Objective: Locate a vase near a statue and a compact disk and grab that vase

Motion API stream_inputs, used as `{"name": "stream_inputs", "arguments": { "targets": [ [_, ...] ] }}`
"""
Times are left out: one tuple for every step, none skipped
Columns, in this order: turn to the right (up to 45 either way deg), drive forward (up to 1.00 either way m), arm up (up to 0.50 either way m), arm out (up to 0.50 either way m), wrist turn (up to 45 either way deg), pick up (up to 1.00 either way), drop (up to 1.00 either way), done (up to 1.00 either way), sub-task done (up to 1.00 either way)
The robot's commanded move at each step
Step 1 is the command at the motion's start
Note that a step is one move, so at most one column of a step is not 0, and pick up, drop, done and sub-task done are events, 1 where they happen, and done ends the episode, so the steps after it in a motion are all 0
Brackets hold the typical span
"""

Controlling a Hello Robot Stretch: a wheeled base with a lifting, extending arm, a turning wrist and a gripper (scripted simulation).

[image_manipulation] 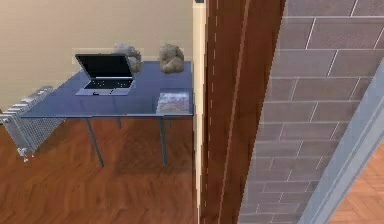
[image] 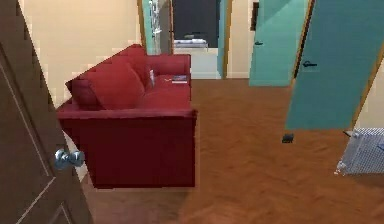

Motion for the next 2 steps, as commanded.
{"name": "stream_inputs", "arguments": {
  "targets": [
    [12.0,0.0,0.0,0.0,0.0,0.0,0.0,0.0,0.0],
    [0.0,1.0,0.0,0.0,0.0,0.0,0.0,0.0,0.0]
  ]
}}
